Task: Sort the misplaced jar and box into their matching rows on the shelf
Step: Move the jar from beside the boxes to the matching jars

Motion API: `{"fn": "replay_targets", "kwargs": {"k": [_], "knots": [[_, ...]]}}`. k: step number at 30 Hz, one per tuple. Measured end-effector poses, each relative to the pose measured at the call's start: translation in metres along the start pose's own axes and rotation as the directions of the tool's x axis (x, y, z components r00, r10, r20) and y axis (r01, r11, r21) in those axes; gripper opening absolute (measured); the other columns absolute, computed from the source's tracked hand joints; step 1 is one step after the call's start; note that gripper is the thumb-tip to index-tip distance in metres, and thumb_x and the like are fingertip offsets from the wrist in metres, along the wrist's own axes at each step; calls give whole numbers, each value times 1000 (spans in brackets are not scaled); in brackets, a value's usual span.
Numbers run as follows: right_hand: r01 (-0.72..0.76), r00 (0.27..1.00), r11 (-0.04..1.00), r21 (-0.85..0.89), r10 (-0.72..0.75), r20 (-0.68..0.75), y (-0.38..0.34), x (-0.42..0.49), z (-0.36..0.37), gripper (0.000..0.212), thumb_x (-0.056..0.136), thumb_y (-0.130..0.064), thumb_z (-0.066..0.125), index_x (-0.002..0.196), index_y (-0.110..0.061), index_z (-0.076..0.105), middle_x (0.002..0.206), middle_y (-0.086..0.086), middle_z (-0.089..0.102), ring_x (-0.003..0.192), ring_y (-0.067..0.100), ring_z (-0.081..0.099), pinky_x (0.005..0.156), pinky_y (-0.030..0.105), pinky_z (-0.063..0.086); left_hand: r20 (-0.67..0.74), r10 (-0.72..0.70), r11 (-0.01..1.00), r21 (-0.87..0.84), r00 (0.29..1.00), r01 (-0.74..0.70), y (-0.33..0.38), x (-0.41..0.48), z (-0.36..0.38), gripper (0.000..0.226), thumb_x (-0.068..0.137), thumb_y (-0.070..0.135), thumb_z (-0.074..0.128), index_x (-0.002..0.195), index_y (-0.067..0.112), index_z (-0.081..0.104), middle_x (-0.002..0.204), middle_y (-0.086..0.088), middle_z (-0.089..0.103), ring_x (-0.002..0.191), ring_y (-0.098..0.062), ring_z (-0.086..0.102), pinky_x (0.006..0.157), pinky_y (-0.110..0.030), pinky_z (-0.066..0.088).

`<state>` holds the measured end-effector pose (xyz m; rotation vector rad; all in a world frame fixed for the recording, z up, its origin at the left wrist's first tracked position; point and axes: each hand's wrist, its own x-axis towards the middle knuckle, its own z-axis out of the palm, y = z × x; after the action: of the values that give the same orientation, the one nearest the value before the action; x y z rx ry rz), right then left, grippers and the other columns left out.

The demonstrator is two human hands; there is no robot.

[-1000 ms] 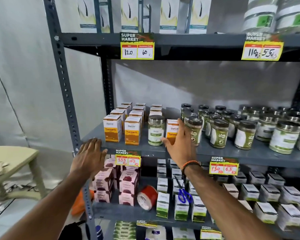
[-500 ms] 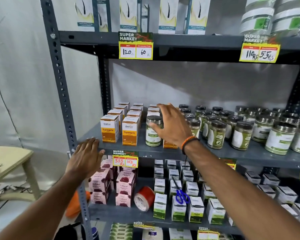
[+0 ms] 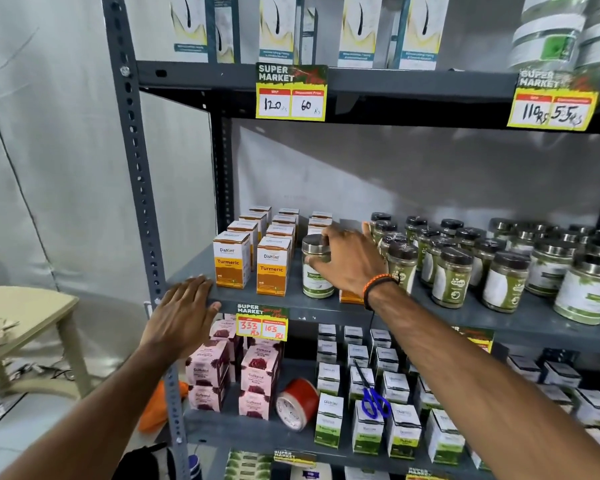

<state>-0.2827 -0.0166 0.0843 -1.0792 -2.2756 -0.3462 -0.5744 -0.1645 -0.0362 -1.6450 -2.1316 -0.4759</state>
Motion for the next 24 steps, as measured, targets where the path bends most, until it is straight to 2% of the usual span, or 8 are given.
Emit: {"fn": "replay_targets", "kwargs": {"k": [4,9,13,15,16,18,21,24], "knots": [[6,996,998,58,-1,-85,-1,-4,2,58,92,-70,53,120,-20,60,97,-4,74,97,20,71,129,59,10,23,-8,1000,-10,1000,8,0,-2,-4,73,102,57,16,151,8,40,155,-15,46,145,-30,40,120,-48,29],[34,982,982,185,1,-188,1,-21,-21,64,93,-70,50,131,-20,58,115,0,75,109,21,70,129,58,9,26,0,998,-62,1000,1,14,-18,-26,70,100,57,20,146,9,42,150,-17,50,139,-32,46,116,-49,36],[33,972,943,330,46,-229,17,-46,-59,57,90,-65,57,125,-20,59,112,1,73,105,23,67,126,54,22,-44,9,996,-87,999,-13,45,-38,-50,64,100,54,27,142,9,44,143,-18,55,132,-35,49,110,-53,41],[20,968,912,409,85,-235,35,-63,-81,55,89,-62,61,125,-21,61,112,1,71,103,22,66,114,48,40,-82,24,995,-92,996,-32,69,-44,-62,62,100,52,31,142,8,44,142,-18,55,130,-37,49,108,-55,42],[10,964,901,434,106,-242,48,-73,-94,54,89,-60,62,126,-21,61,113,1,70,103,22,65,104,45,48,-106,36,994,-98,994,-46,86,-45,-68,61,101,51,32,141,8,44,141,-18,55,129,-38,49,107,-56,43],[-3,954,888,460,141,-266,77,-93,-121,52,88,-56,66,126,-20,63,113,0,70,101,19,64,92,39,53,-170,56,989,-126,984,-78,128,-46,-82,58,100,50,34,140,9,44,139,-17,55,127,-37,48,104,-58,44],[11,919,876,482,181,-350,127,-126,-163,49,85,-51,69,122,-19,67,104,-6,67,93,13,62,85,32,50,-262,97,978,-154,960,-141,204,-40,-100,52,99,47,38,136,11,44,137,-14,53,128,-34,43,101,-57,44],[-33,901,884,466,228,-370,190,-161,-204,49,84,-52,68,120,-20,68,100,-4,69,90,17,63,84,34,51,-312,156,961,-172,937,-218,295,-37,-111,50,100,45,40,136,10,45,133,-16,54,125,-37,45,102,-52,39]]}}
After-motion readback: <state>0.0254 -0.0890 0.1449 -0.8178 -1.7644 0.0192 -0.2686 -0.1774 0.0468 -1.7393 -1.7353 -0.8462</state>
